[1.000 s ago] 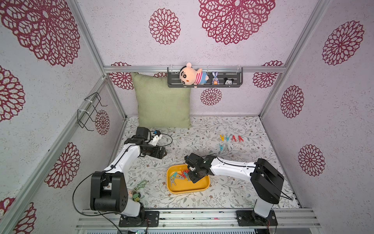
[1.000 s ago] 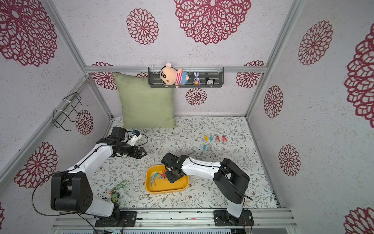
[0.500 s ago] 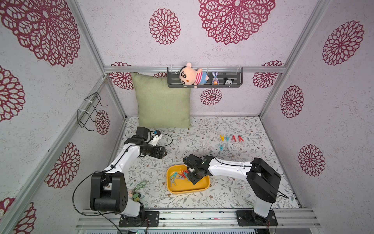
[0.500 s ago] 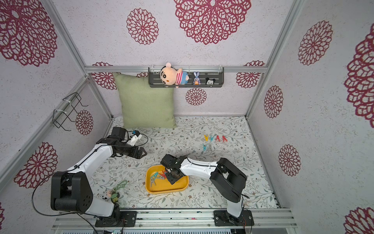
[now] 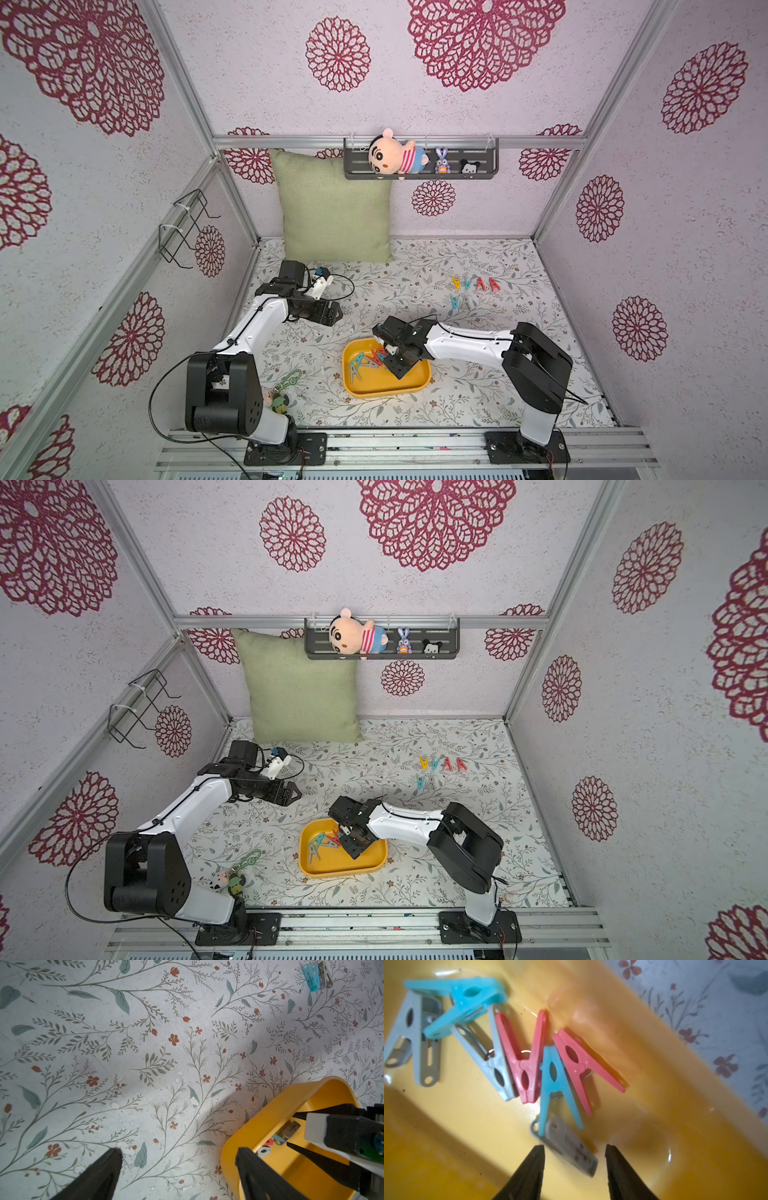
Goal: Take the clothespins out of the storage box
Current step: Pick up the clothespin from the storage box.
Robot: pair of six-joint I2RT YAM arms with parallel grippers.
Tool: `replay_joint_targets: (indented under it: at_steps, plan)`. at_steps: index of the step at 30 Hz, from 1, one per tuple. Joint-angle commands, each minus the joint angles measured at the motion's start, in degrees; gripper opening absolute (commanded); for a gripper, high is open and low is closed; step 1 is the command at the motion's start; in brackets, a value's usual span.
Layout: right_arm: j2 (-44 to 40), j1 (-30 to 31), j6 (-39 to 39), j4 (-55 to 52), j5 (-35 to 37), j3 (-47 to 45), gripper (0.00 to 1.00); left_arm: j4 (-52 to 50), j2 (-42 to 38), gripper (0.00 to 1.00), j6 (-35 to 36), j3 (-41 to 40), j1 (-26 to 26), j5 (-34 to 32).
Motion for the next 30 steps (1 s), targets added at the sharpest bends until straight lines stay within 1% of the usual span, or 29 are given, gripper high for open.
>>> replay_joint_targets:
  at_steps: [1,5,8,19,22,28,30]
  plan:
    - [-0.47,-0.13,-1.42,-2.03,-1.81,0.73,0.53,0.55,-0.52,0.94,0.38,-0.50,0.09,0.57]
    - [-2.57,-0.32,-1.50,-1.99,-3.58,0.73,0.53,0.41,-0.48,0.94,0.37,-0.46,0.10,0.57]
    - [-3.07,-0.59,-1.50,-2.55,-3.50,0.71,0.53,0.49,-0.36,0.94,0.39,-0.43,0.06,0.65]
    - [-1.22,-0.84,-0.33,-1.21,-1.52,-1.12,0.51,0.29,-0.57,0.94,0.31,-0.32,0.12,0.60]
    - [-1.20,-0.97,-0.28,-0.74,-1.35,-1.21,0.46,0.24,-0.68,0.94,0.36,-0.33,0.06,0.65]
    - [-3.23,-1.03,0.21,-0.09,-1.08,-1.21,0.24,0.31,-0.67,0.94,0.38,-0.41,0.07,0.61]
    - [-3.83,-1.03,0.36,-0.19,-1.06,-1.22,0.20,0.35,-0.68,0.94,0.34,-0.41,0.06,0.61]
